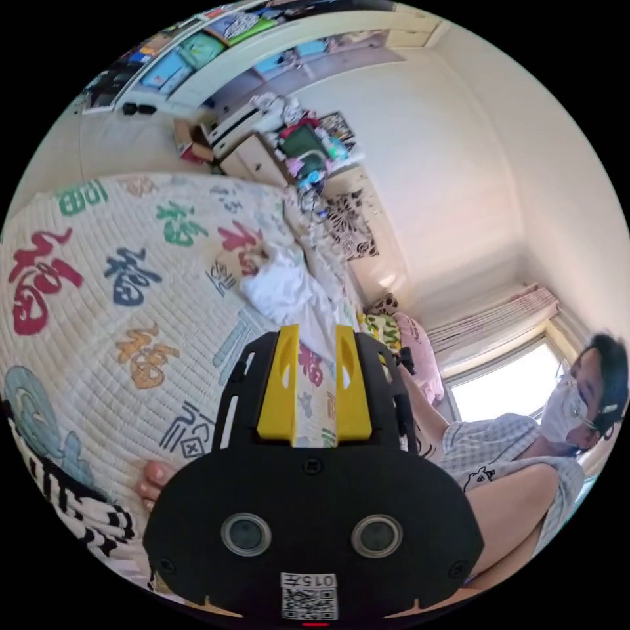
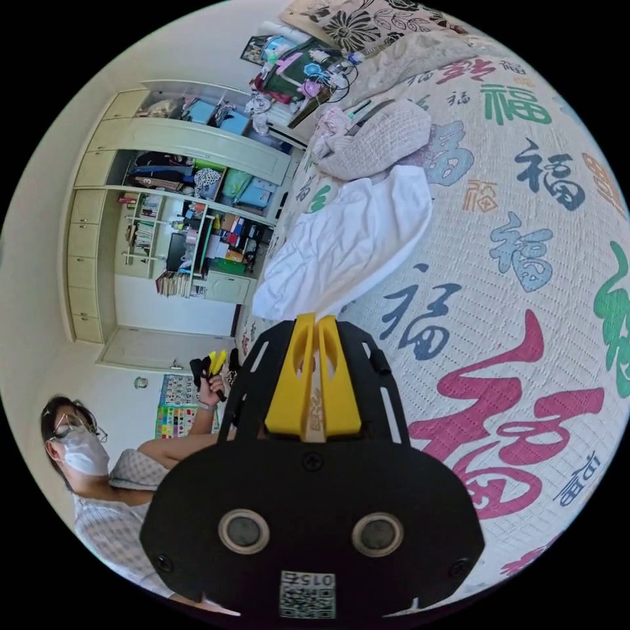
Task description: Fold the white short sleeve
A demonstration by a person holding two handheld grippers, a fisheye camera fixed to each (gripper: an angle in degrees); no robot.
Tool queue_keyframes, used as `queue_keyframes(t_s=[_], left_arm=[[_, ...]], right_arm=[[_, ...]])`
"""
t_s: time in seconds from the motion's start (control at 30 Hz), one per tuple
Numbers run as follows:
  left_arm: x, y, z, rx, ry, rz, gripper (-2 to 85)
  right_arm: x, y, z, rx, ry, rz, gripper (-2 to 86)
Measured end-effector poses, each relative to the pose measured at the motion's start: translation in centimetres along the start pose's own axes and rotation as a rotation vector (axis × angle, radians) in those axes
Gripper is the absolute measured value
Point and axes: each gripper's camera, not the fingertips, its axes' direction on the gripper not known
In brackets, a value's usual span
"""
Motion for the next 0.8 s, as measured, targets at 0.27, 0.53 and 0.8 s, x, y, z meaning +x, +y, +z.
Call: queue_keyframes(t_s=[0.27, 0.53, 0.8], left_arm=[[-2.9, -4.9, 10.9, -0.138, -0.145, -0.079, 12.7], [-3.2, -8.9, 20.3, -0.283, -0.208, -0.043, 8.4], [7.2, -11.0, 18.7, 0.027, -0.132, 0.322, 0.8]], right_arm=[[-1.6, -0.2, 1.7, -0.126, 0.153, -0.127, -0.5], [-8.7, 4.0, 9.6, -0.523, 0.031, -0.450, -0.4], [-16.7, 9.3, 25.3, -0.799, -0.247, -0.770, 0.7]])
